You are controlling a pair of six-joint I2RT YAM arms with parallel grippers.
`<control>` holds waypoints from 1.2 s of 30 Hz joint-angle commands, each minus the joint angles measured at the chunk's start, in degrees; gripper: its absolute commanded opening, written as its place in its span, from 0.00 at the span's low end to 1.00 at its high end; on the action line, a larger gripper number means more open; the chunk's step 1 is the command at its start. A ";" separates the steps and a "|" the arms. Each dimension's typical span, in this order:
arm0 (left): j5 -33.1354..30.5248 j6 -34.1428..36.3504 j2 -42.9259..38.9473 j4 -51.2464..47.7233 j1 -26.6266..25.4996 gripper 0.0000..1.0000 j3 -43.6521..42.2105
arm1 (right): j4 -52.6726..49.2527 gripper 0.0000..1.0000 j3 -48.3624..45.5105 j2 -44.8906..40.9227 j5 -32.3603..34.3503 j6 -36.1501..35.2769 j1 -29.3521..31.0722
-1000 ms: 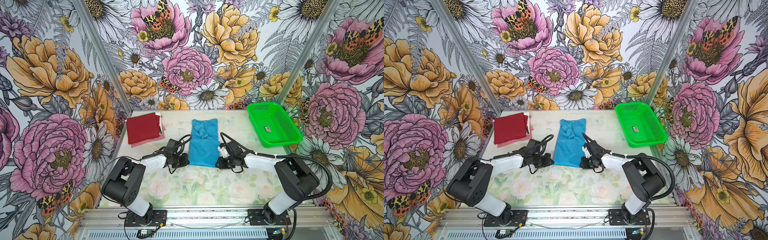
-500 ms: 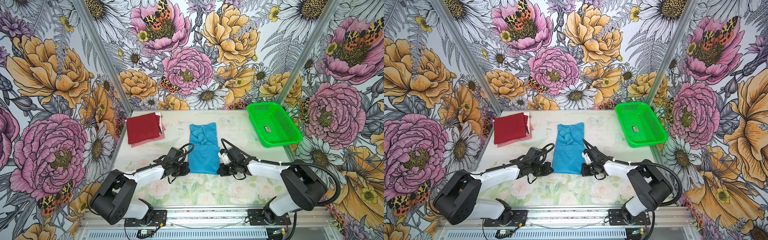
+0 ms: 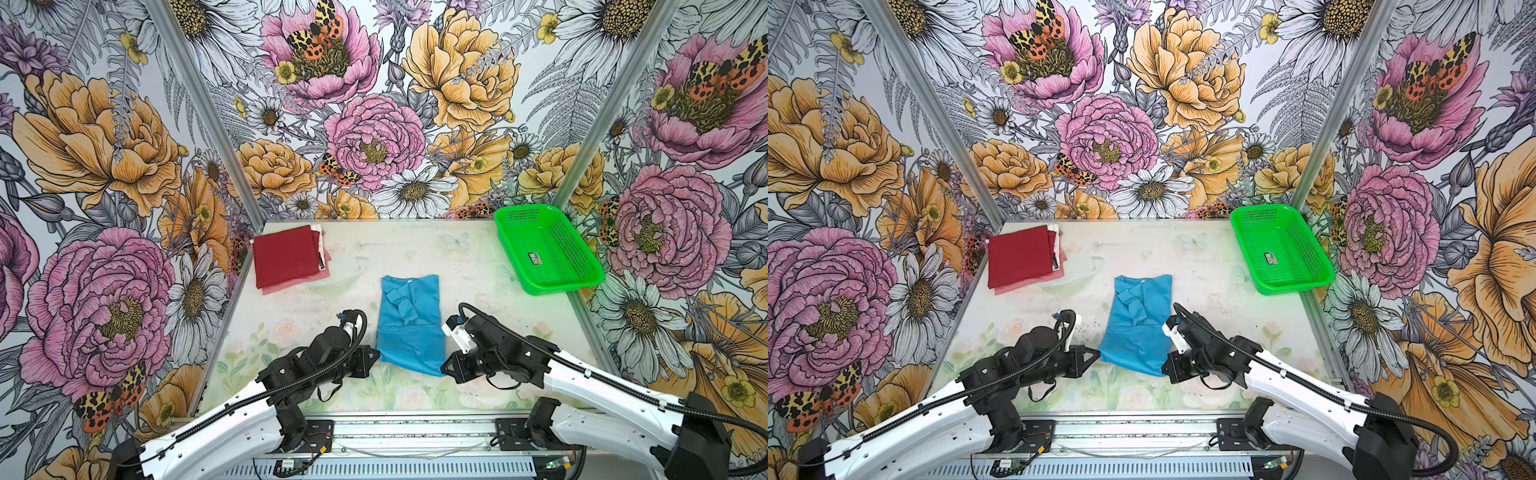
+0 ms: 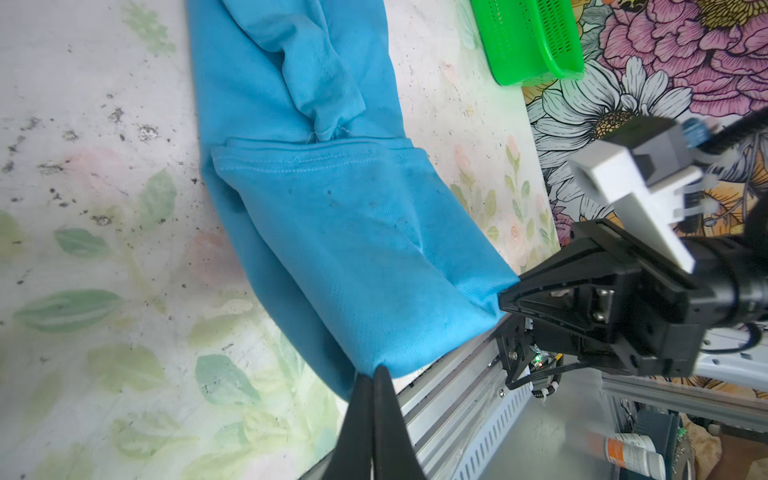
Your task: Fold and stack the t-shirts
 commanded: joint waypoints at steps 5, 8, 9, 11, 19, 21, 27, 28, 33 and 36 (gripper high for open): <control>-7.03 1.16 4.81 -2.92 -2.60 0.00 9.24 | -6.58 0.00 11.17 0.19 0.74 1.58 -1.08; -7.31 4.71 8.58 -2.47 -0.32 0.00 13.50 | -6.49 0.00 15.54 5.34 0.42 -0.90 -5.44; -6.17 5.82 10.02 -1.75 1.19 0.00 14.43 | -6.49 0.00 16.56 7.08 0.27 -1.68 -7.11; -1.52 8.54 13.44 0.52 6.12 0.00 15.89 | -6.32 0.00 18.36 11.18 -0.21 -3.39 -11.28; 10.76 17.22 29.39 5.92 18.99 0.00 23.72 | -6.14 0.00 24.87 25.42 -3.59 -8.91 -22.23; 13.28 18.74 33.47 6.79 20.83 0.00 26.09 | -6.10 0.00 26.00 28.50 -4.27 -9.87 -23.88; 18.43 21.20 45.66 8.95 23.59 0.00 32.19 | -5.53 0.00 28.45 34.07 -5.04 -10.88 -27.39; 18.93 21.21 47.35 9.45 23.80 0.00 32.91 | -5.46 0.00 28.68 34.76 -5.28 -10.88 -28.15; 20.45 20.69 53.26 12.20 25.21 0.00 35.36 | -4.44 0.00 30.02 38.11 -6.01 -10.80 -31.27; 20.65 20.84 56.45 13.09 26.13 0.00 36.88 | -3.57 0.00 30.80 40.52 -6.69 -10.62 -32.88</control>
